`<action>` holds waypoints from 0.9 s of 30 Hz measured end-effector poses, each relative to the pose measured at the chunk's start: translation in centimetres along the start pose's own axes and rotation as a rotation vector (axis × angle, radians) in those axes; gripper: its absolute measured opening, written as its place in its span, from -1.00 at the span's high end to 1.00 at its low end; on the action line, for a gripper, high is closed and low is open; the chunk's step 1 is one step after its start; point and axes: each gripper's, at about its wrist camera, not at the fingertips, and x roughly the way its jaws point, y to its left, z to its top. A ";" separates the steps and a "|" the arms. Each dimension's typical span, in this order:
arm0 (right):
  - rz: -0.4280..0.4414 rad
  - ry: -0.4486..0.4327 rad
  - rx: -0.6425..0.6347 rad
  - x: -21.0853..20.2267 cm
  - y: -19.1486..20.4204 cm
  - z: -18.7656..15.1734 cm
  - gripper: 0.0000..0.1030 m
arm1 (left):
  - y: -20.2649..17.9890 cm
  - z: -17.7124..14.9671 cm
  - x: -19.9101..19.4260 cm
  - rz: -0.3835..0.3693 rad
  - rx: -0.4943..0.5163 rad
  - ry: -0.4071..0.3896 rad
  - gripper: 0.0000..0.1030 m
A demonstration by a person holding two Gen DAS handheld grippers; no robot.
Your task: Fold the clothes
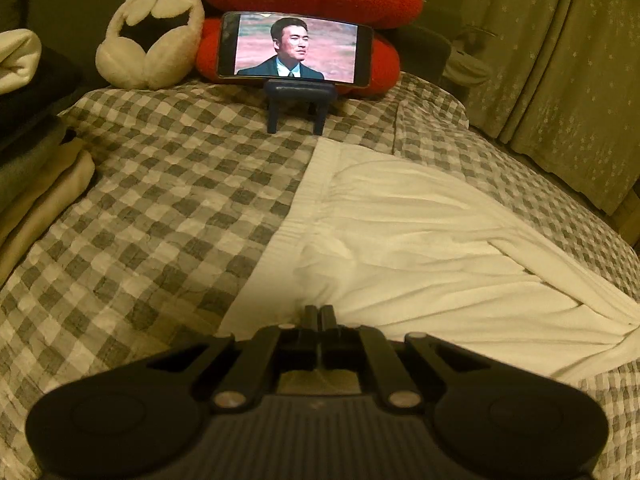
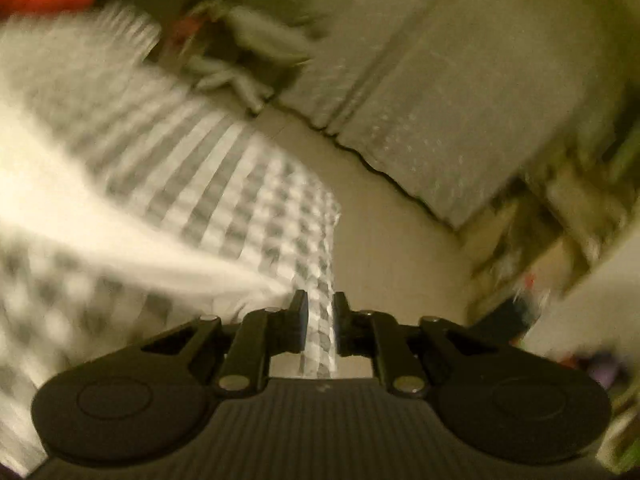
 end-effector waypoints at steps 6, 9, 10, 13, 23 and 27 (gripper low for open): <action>0.308 0.030 0.304 0.6 -0.3 1.5 0.21 | -0.3 0.1 0.2 0.007 0.009 0.005 0.98; 0.342 0.028 0.257 0.8 2.4 3.3 0.21 | -0.5 0.0 0.2 0.016 0.028 0.003 0.97; 0.329 0.039 0.239 1.2 3.0 3.7 0.21 | -0.6 0.0 0.2 0.017 0.031 0.004 0.98; 0.258 0.085 0.188 2.4 4.2 4.3 -0.09 | -0.5 0.0 0.2 0.018 0.032 0.005 0.97; 0.165 0.072 0.240 2.9 2.8 3.5 0.88 | -0.2 0.2 0.2 0.010 0.009 -0.006 0.97; 0.159 -0.217 0.240 -1.9 1.6 4.3 0.90 | 0.5 0.3 -0.4 -0.002 -0.023 -0.038 0.98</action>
